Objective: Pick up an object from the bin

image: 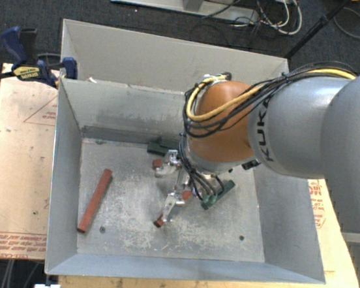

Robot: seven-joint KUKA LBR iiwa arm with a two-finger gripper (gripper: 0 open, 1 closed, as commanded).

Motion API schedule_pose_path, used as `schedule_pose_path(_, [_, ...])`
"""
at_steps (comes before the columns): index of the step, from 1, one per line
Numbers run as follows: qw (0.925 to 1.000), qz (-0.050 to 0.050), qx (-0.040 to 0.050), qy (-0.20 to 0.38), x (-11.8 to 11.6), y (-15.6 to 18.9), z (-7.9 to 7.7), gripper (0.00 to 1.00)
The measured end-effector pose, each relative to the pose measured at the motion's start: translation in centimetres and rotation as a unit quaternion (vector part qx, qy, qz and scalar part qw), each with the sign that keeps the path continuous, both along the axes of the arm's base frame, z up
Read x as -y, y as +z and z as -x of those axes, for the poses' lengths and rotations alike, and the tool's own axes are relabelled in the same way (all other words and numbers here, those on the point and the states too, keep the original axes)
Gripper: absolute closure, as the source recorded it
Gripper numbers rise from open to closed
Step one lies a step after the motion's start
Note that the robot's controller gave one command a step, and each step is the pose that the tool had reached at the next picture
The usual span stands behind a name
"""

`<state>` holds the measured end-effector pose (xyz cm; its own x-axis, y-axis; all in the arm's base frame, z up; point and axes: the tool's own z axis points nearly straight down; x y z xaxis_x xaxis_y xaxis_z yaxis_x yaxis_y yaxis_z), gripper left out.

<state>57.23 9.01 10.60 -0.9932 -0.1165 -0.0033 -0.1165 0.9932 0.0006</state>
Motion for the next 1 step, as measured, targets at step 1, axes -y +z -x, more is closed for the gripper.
schedule_pose_path(1, [0.9919,-0.001,0.0061,0.127,3.40,-2.28,0.36,1.00])
